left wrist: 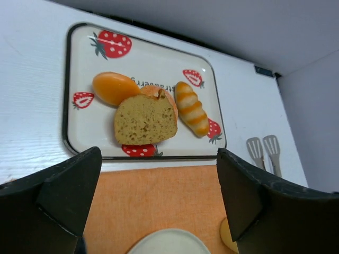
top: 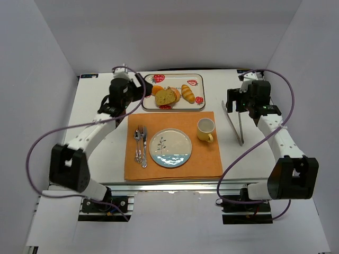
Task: Place the bread
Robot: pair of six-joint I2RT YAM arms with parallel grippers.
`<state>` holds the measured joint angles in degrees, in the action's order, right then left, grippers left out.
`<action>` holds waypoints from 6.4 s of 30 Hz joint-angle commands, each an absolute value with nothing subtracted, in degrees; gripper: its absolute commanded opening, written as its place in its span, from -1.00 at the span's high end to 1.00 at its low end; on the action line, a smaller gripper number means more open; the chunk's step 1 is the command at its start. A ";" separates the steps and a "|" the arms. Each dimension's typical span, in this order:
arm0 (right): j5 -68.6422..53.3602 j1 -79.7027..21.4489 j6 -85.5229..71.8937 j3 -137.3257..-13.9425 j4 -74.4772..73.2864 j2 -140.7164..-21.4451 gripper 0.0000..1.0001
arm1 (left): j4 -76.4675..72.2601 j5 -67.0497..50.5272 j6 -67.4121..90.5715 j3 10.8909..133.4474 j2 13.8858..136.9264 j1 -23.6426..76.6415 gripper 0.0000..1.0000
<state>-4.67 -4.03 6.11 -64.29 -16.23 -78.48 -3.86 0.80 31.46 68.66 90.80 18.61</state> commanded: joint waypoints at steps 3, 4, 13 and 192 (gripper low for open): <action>-20.79 3.76 22.82 -58.98 -19.75 -74.54 -0.05 | -4.75 4.57 31.11 51.99 71.92 17.23 -0.89; -21.18 4.21 25.37 -57.50 -20.04 -74.53 0.96 | -4.66 3.79 31.72 49.94 68.07 16.88 -0.30; -9.06 5.98 21.09 -60.12 -22.24 -86.30 -0.79 | 5.09 9.40 36.39 30.15 44.04 16.26 -0.96; -28.30 -27.16 50.54 -49.84 -43.60 -57.75 0.05 | 5.01 10.37 34.63 31.55 47.11 16.17 -0.96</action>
